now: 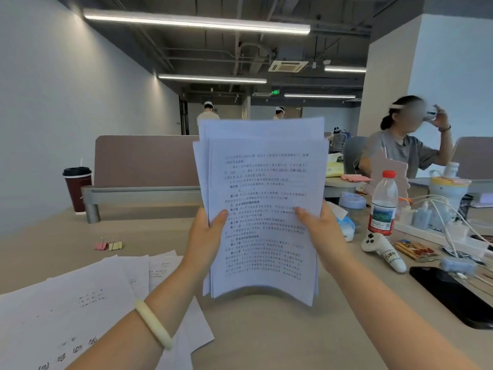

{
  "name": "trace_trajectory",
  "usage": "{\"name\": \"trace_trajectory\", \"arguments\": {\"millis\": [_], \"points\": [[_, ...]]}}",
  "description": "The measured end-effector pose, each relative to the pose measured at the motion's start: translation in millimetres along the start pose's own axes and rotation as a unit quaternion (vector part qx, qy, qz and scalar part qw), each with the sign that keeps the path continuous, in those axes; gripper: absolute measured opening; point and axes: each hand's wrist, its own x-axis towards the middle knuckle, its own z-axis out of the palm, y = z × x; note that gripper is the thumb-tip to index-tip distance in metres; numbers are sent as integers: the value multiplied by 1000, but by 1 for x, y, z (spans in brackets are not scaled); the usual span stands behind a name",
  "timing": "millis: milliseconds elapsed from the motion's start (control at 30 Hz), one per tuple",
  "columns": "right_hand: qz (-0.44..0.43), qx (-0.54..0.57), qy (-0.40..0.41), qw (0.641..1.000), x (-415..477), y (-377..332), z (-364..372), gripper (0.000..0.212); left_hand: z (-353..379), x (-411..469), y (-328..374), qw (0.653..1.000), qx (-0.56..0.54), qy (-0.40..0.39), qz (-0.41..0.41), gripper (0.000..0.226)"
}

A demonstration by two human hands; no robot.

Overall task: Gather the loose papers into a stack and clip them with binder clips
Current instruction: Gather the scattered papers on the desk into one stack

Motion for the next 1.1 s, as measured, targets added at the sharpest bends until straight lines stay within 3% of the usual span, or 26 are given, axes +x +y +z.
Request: {"name": "trace_trajectory", "arguments": {"millis": [200,333,433,500,667,767,900,1100], "points": [[2,-44,-60,997,8,-6,-12,46,-16,6,0,999,16,-46,15,29],[13,-22,-57,998,8,6,-18,59,-28,3,-14,999,3,-40,-18,34],[18,10,-30,999,7,10,-14,67,-27,4,-15,996,11,-89,-28,50],[9,11,-24,1000,4,13,-12,62,-24,4,-16,995,9,-97,-16,65],[-47,-22,20,998,4,-11,-4,17,-8,6,5,996,33,-59,50,22],[-76,-33,69,994,9,-33,3,23,2,11,24,997,21,-19,66,29],[-76,-35,65,994,8,-39,10,22,1,11,25,995,30,-12,90,36],[-12,-36,15,999,-4,-16,7,43,-19,3,-7,998,52,-43,-8,47]]}}
